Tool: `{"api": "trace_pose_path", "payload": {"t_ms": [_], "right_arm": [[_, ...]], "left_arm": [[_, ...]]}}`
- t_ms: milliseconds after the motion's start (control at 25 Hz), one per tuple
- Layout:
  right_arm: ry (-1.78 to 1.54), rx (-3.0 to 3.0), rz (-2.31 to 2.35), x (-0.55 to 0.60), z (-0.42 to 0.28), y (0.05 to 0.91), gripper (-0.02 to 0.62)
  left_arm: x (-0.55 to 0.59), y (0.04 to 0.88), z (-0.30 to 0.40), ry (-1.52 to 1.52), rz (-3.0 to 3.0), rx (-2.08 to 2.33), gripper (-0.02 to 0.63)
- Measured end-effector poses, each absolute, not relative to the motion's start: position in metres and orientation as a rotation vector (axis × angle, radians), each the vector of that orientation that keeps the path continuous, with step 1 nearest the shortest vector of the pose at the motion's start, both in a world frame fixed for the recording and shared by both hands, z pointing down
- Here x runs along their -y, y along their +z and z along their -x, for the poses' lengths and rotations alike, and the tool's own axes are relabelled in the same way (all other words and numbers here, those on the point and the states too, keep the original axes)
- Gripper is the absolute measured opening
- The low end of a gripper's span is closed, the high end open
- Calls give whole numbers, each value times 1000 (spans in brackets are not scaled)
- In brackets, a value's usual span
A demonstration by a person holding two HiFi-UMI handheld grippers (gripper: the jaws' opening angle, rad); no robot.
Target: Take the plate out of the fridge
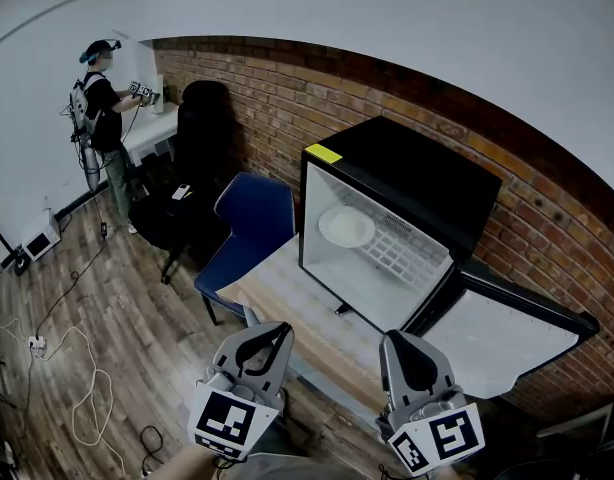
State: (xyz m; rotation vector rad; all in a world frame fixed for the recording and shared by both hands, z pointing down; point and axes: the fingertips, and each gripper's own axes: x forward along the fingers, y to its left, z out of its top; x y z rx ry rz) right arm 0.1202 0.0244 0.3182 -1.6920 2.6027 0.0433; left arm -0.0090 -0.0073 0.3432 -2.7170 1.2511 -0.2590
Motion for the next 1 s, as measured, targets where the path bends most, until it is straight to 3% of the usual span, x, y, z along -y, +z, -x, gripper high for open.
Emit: {"api": "trace_pose_path", "payload": {"t_ms": [1000], "right_arm": [[4, -2444, 2009, 165, -101, 309, 31]], "left_arm": [[217, 335, 28, -234, 2871, -994, 20]]}}
